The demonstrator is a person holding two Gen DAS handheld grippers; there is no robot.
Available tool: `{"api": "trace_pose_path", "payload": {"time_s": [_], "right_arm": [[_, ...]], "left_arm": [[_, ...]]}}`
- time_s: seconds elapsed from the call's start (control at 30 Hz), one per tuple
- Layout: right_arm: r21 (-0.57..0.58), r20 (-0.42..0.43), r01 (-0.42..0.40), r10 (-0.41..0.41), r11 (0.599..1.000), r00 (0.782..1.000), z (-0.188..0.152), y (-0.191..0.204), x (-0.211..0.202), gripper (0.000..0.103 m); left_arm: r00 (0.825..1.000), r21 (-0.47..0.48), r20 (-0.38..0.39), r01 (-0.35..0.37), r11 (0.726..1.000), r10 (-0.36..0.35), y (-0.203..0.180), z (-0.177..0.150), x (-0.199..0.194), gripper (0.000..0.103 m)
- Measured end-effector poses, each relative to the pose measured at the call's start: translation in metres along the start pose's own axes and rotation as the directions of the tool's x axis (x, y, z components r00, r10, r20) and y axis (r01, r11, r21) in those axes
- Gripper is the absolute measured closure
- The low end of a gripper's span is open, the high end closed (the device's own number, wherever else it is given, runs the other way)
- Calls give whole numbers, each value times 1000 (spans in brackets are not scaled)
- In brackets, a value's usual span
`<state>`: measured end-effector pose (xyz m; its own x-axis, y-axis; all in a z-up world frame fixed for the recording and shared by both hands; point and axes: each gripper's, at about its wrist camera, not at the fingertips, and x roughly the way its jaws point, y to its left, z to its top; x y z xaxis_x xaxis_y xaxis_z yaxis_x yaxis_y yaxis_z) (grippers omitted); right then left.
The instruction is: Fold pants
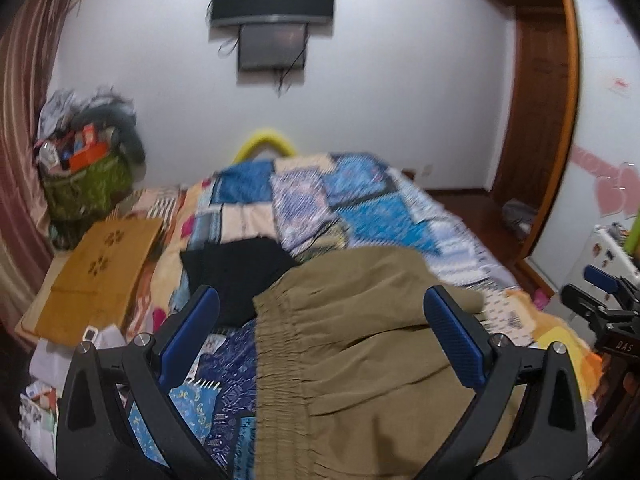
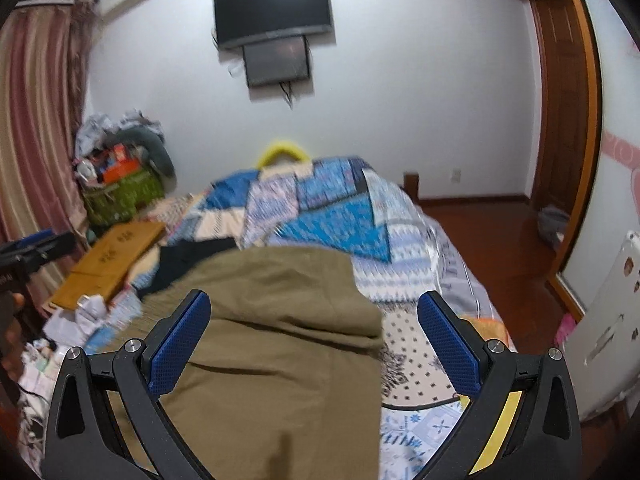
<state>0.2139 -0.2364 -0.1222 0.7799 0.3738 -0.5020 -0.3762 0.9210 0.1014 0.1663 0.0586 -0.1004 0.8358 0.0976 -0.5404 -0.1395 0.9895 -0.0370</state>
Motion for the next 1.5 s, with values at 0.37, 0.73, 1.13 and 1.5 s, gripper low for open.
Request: {"api": "trace_pose_path", "payload": {"time_s": [0.37,0.73,1.13,1.5], "right_arm": [[46,-308,-9,22,999,951,-44,-47,80,0],[103,-468,-53,96,993,878,-54,-73,151,19],[296,-510,-117,261,948,820,-73,-89,172,60],[154,-572,-58,136,986,809,-71,-84,170,84]], "left_arm": [[950,-24,-309,-42,999,32,43,-30,123,10],[819,-56,-570,43,997,-67,65,-64,194,12],[851,13,-521,78,997,-60,62,-69,189,29],[871,117,-489,26,993,35,49,-71,185,33]]}}
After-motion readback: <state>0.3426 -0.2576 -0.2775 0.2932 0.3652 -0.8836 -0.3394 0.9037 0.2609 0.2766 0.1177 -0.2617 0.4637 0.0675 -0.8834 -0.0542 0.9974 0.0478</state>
